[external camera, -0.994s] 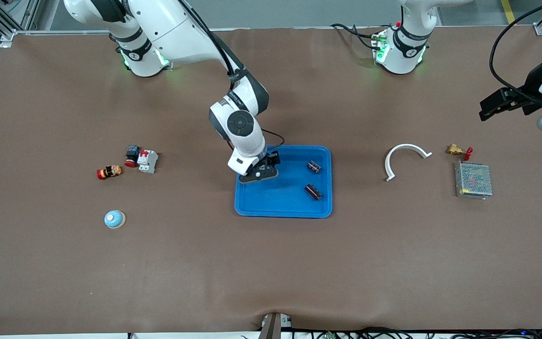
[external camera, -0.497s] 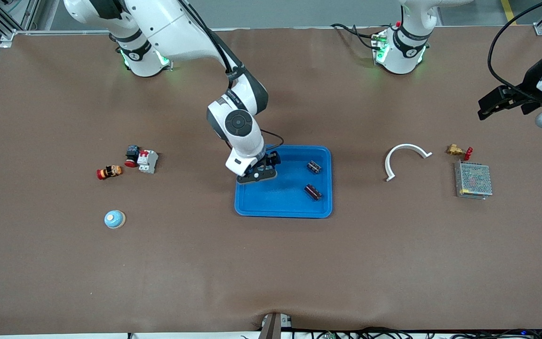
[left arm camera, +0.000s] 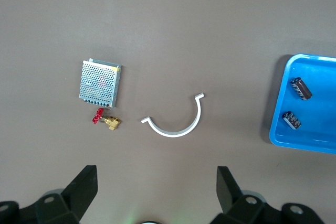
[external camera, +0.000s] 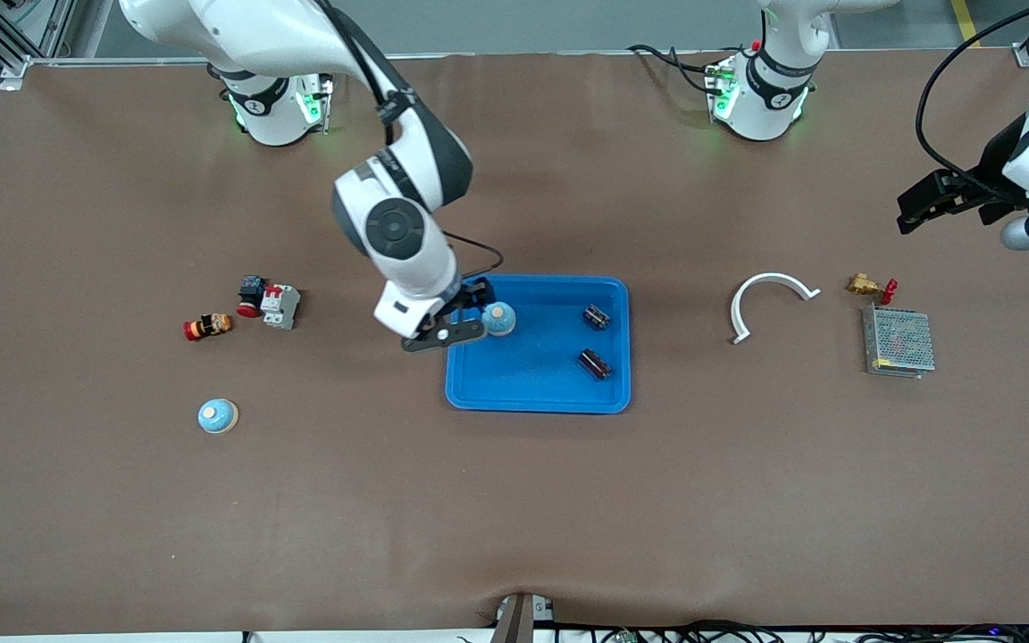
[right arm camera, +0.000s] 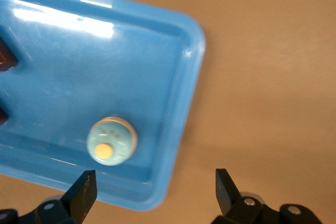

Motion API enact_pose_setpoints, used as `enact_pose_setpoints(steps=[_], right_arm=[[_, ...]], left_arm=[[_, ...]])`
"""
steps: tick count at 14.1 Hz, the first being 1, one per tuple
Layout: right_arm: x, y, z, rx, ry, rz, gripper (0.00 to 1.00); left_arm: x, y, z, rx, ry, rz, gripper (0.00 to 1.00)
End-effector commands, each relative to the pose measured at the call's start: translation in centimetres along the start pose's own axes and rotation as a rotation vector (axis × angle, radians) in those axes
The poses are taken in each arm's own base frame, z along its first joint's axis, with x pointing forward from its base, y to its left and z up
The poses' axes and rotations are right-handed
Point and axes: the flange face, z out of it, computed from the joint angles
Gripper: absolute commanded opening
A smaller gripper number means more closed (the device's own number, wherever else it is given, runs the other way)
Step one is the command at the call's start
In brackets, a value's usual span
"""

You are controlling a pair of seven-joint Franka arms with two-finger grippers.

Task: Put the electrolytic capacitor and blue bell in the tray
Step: 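Open the right gripper and move it to the second blue bell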

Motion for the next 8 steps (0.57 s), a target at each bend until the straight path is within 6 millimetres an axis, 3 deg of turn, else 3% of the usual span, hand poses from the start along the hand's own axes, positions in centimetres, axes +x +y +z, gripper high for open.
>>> enact_pose_setpoints(steps=[1,4,6,8], right_arm=[[1.2,6.3,-3.0,0.012,-0.04,-0.098,1.0],[2.9,15.3,-5.4,0.027,-0.037,-0.222,1.0],[3.5,20.8,-5.7,0.009,-0.023,-0.298,1.0],[3.7,25.1,-5.7,-0.055,-0.025,-0.345,1.0]], left_arm=[[-0.2,0.5,-0.1,-0.019,0.009,0.02,1.0],[-0.1,0.7,-0.2,-0.022,0.017,0.023,1.0],[-0.1,0.6,-0.3,-0.022,0.019,0.02,1.0],[-0.2,0.6,-0.5,-0.023,0.022,0.02,1.0]])
